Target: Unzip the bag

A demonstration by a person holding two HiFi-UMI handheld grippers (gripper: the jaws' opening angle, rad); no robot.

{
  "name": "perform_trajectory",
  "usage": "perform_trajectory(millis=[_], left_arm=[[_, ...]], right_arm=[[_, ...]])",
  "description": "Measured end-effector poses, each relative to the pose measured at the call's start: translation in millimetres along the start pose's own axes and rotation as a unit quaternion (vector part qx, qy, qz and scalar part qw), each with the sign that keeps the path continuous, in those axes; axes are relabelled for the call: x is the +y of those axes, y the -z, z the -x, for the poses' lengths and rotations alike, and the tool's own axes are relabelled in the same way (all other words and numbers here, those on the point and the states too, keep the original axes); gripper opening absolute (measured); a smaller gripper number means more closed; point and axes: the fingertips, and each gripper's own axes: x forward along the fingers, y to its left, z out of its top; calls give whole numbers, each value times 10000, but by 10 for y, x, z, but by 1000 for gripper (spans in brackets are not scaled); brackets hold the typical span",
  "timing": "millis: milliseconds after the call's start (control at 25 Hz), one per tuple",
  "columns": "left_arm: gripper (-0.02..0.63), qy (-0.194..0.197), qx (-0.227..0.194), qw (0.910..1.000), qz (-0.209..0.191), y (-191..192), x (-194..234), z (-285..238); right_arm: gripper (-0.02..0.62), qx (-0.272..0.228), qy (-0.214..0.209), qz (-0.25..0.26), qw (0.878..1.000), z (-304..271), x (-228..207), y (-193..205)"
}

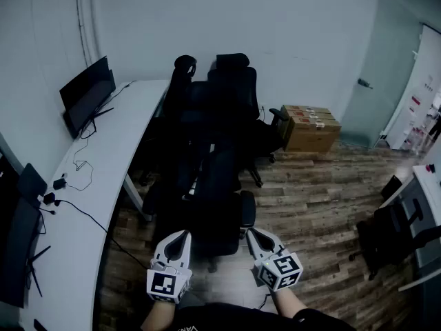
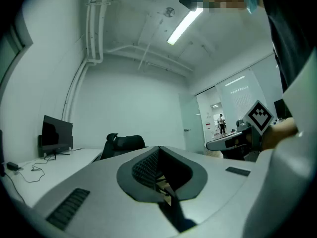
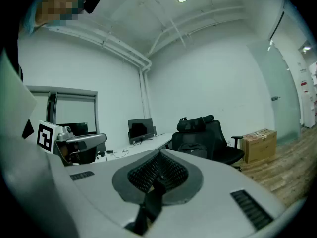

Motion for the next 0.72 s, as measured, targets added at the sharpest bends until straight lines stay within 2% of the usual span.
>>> perform_trajectory(millis=[120,240,320,360,400,440,720], left_arm=[[18,80,-87,9999,0,25,46,-62],[21,157,-96,9998,109,69,124,-164],[77,269,0,9994,200,163,231,-232],[115,332,60,9991,251,218,309,-268],[127,385,120,9988,288,267,403,-304],[130,421,177,9985,305,309,513,-337],[190,726,445,9957,361,494,1482,-655]], right_arm=[[45,0,-211,-82,9997,-75,62,-3],[51,-102,-227,-80,9997,-193,96,-21],[74,-152,-166,-125,9997,-321,106,-22],[113,-146,-142,-166,9997,-413,111,-17],[151,-124,-125,-209,9996,-519,122,-11],[163,-101,-109,-240,9996,-635,142,-8],[202,-76,206,-394,9990,-1583,340,-37]])
